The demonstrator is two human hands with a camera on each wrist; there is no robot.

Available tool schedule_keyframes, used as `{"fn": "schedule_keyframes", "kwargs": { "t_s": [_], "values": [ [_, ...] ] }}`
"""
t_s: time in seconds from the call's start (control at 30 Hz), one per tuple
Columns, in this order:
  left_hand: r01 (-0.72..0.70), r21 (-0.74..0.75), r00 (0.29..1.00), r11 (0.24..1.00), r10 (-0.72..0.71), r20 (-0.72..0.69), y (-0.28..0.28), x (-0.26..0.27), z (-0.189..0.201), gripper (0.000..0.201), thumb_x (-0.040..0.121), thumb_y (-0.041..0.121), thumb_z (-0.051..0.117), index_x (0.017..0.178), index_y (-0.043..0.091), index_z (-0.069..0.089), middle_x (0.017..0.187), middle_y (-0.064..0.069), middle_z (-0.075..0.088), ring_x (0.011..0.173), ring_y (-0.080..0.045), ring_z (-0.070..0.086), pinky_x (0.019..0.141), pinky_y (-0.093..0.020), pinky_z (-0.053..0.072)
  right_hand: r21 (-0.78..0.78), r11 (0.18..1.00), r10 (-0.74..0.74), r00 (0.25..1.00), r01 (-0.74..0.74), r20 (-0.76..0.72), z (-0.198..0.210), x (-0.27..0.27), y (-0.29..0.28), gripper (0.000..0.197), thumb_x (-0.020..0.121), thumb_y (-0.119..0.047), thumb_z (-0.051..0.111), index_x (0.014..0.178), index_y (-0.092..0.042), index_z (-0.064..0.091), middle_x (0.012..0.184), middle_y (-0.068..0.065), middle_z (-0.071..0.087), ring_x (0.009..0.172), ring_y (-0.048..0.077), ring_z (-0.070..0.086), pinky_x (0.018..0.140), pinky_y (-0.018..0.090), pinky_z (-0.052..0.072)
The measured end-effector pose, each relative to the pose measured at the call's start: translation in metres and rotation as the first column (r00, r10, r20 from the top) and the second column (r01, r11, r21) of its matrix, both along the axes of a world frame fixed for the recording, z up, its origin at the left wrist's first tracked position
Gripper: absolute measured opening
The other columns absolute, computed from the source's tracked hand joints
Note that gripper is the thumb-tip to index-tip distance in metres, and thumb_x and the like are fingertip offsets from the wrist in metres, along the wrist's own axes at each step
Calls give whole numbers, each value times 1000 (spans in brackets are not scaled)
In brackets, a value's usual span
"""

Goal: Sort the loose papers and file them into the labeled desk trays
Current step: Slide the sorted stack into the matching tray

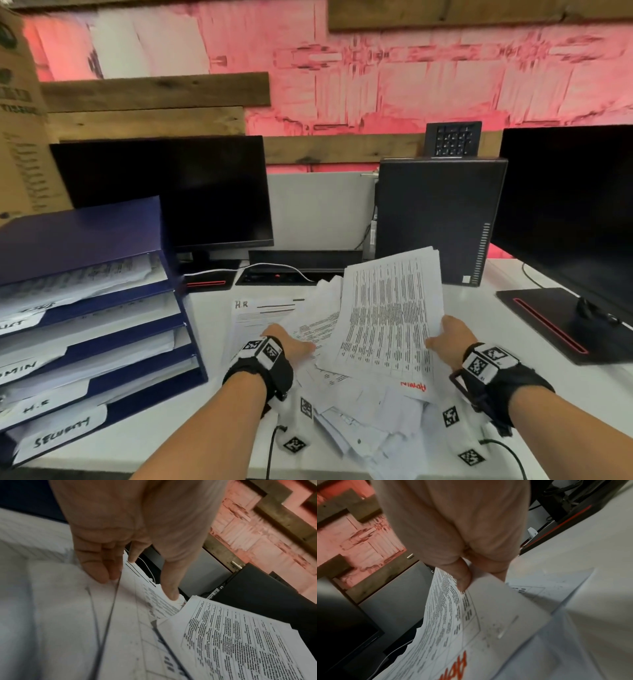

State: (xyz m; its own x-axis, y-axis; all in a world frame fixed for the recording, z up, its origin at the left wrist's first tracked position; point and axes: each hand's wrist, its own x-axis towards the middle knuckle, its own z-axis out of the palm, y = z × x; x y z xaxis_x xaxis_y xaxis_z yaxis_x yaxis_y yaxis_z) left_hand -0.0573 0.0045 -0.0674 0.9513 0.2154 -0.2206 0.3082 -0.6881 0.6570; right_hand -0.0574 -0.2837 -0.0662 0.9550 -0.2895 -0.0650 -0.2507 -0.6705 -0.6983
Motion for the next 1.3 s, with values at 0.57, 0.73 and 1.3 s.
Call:
{"fn": "schedule_keyframes", "kwargs": {
  "t_s": [0.57, 0.73, 1.3],
  "values": [
    [-12, 30, 991, 999, 8, 134, 5, 28, -7, 28, 81, 14, 61, 56, 16, 49, 60, 2, 52, 62, -18, 53, 57, -23, 48, 92, 996, -1, 1000, 1, -5, -12, 6, -8, 17, 88, -4, 60, 101, 3, 52, 105, 18, 59, 92, 27, 54, 78, 31, 44],
    [21, -38, 996, 999, -17, 90, 13, 18, 1, 43, 86, 14, 60, 49, 13, 38, 54, -1, 39, 53, -17, 38, 52, -21, 31, 117, 993, -8, 1000, 6, 17, -6, 2, -6, 20, 87, -2, 62, 105, 2, 54, 110, 16, 62, 97, 28, 57, 87, 37, 48],
    [-32, -18, 964, 999, 35, 264, 33, -5, 19, 18, 76, 5, 73, 79, 20, 63, 82, 4, 61, 81, -13, 56, 66, -18, 41, 208, 970, 109, 991, -124, 82, 10, -13, 26, 30, 88, 3, 58, 117, -4, 58, 114, 9, 64, 100, 24, 59, 90, 33, 45]
  ]
}}
